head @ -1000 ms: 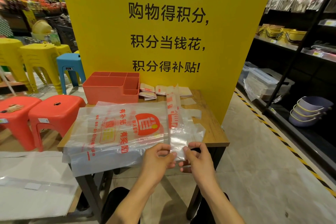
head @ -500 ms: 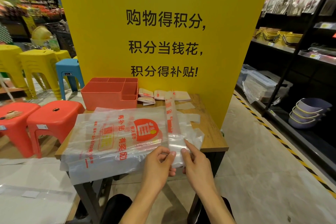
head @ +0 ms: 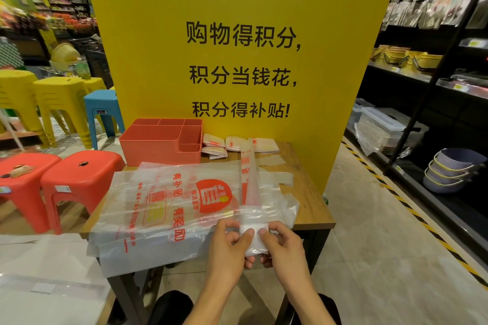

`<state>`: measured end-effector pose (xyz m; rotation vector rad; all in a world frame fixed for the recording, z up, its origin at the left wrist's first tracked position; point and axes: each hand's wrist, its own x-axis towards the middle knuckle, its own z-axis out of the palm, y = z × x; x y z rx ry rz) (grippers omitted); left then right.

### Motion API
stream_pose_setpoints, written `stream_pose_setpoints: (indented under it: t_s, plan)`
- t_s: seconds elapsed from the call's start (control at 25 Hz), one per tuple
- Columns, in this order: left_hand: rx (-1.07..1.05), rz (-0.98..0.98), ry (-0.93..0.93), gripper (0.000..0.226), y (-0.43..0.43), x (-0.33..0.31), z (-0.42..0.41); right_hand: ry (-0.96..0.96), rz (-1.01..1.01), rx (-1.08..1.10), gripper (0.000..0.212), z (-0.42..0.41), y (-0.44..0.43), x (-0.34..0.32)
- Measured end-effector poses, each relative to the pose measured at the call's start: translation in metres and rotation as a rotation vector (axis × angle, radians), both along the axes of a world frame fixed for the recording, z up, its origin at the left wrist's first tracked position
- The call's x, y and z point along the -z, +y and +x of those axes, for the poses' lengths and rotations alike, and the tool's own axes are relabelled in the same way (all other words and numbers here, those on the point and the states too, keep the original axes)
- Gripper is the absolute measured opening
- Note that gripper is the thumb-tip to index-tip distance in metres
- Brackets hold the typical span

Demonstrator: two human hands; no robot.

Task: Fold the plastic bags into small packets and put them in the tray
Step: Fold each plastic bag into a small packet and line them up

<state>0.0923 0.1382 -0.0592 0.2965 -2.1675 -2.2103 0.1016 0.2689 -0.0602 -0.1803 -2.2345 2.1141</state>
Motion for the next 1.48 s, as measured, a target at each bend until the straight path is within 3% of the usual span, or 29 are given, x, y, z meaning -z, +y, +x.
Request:
stream_pose_setpoints:
  t_s: [0.2,0.32,0.6,0.76,0.96,1.16,1.28,1.48]
  plan:
    - [0.029,-0.036,0.021,0.035,0.0,-0.002,-0.002,-0.036,-0.024,0.072,0.007,-0.004,-0.001,0.005]
    - [0.037,-0.066,0.055,0.037,0.001,-0.001,-0.001,-0.05,-0.002,0.104,0.021,-0.006,0.0,0.009]
    - [0.064,-0.163,0.154,0.016,-0.007,0.004,-0.008,-0.039,-0.057,0.011,0.025,-0.002,0.001,0.005]
    - [0.047,-0.105,0.114,0.021,-0.009,0.007,-0.008,-0.017,-0.066,0.014,0.03,-0.001,-0.002,0.006]
    - [0.087,-0.167,0.127,0.017,-0.015,0.013,-0.011,0.094,0.025,-0.025,0.036,-0.002,-0.003,0.021]
    - [0.158,-0.101,0.05,0.013,-0.022,-0.002,-0.011,0.249,0.446,-0.177,0.046,-0.013,0.023,0.036]
    - [0.159,0.0,0.003,0.012,-0.024,-0.004,-0.014,0.409,0.7,-0.145,0.053,-0.024,0.032,0.029]
    - [0.189,0.024,-0.032,0.021,-0.03,-0.003,-0.02,0.517,0.923,-0.134,0.033,-0.039,0.032,0.021]
